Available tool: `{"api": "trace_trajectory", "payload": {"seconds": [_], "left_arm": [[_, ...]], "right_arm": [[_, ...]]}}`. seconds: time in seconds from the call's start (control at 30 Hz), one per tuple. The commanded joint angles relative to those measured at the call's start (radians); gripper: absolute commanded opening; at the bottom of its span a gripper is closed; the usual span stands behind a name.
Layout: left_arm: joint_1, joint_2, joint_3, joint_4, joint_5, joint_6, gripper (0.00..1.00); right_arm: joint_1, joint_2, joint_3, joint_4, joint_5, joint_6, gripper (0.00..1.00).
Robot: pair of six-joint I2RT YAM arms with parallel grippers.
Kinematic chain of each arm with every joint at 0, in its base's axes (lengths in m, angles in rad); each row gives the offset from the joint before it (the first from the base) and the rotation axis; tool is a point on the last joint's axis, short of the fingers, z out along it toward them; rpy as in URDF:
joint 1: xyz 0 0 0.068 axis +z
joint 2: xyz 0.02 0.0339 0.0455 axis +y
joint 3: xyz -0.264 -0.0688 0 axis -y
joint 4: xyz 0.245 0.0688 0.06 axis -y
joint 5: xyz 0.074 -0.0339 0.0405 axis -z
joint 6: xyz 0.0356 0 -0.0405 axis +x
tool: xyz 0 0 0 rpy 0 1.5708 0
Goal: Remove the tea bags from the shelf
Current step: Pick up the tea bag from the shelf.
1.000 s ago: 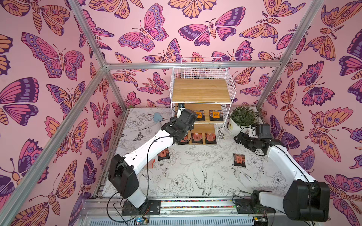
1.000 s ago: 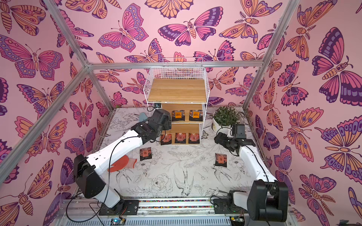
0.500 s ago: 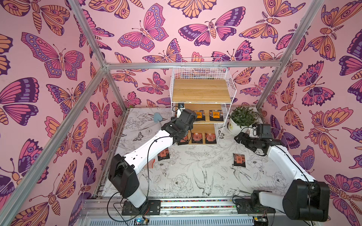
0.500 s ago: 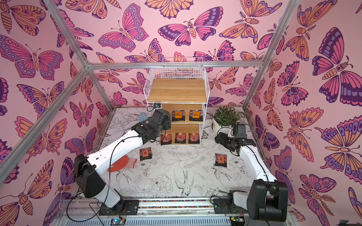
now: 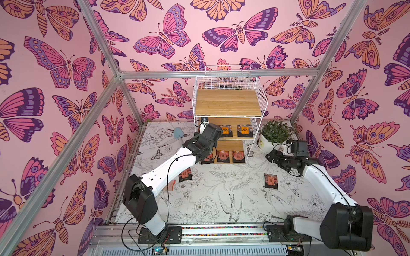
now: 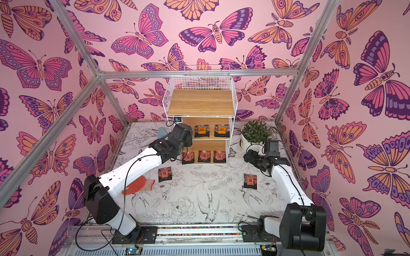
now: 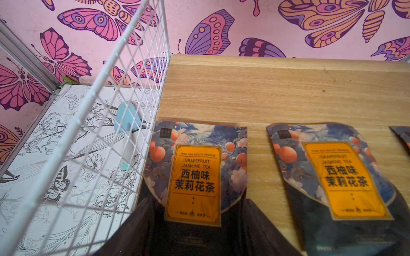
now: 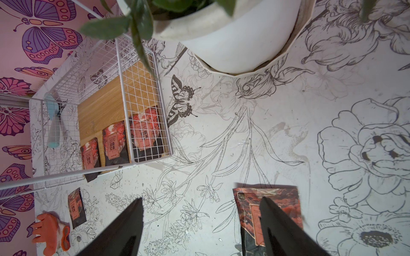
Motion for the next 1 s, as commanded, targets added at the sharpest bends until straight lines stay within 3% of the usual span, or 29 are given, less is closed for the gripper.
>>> {"api": "trace_trajectory", "payload": {"seconds": [0.0, 0.17, 0.53, 0.67, 0.97], "left_arm": [[0.009, 0.028, -0.050, -0.074, 0.014, -0.017, 0.63], [0.008, 0.014, -0.071, -0.063, -0.004, -0.016, 0.58], [0.008, -0.007, -0.073, -0.052, -0.010, -0.011, 0.34], [0.006, -0.012, -0.073, -0.052, -0.009, -0.007, 0.20], [-0.007, -0.028, -0.067, -0.041, -0.009, 0.012, 0.05]], "right_arm": [[-0.010, -0.001, 0.027, 0.003, -0.009, 0.004, 0.85], [-0.013, 0.001, 0.025, 0.006, -0.009, 0.007, 0.85], [-0.017, -0.001, 0.023, 0.005, -0.009, 0.006, 0.85], [-0.017, -0.004, 0.024, 0.003, -0.009, 0.007, 0.85], [-0.019, -0.008, 0.025, -0.002, -0.004, 0.006, 0.85]]}}
